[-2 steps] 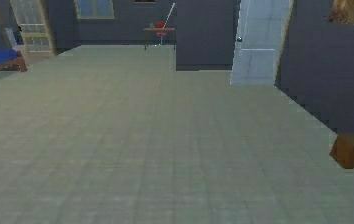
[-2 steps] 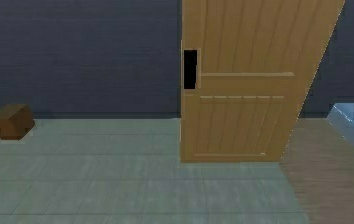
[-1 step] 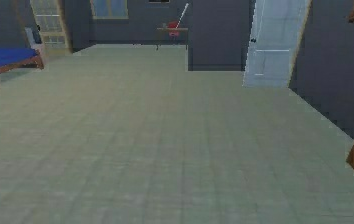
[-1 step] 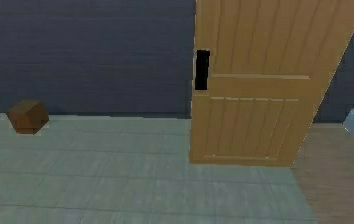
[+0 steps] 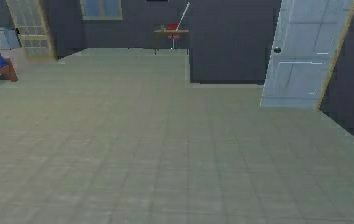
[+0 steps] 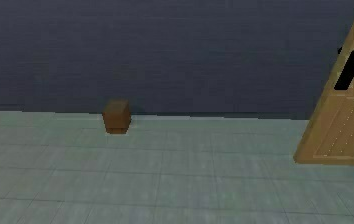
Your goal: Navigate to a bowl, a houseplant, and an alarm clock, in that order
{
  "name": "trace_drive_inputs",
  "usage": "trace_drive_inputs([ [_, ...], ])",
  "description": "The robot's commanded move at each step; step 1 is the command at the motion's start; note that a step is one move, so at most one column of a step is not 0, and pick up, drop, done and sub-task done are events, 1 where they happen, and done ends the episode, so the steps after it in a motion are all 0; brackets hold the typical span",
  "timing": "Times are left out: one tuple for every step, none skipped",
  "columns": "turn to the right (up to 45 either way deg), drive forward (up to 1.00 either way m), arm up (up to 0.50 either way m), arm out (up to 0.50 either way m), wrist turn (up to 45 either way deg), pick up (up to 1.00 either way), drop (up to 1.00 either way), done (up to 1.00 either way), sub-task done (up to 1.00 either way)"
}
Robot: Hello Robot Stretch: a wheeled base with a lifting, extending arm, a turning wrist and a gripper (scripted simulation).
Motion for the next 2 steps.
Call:
trace_drive_inputs([
  [0.0,1.0,0.0,0.0,0.0,0.0,0.0,0.0,0.0],
  [0.0,1.0,0.0,0.0,0.0,0.0,0.0,0.0,0.0],
])
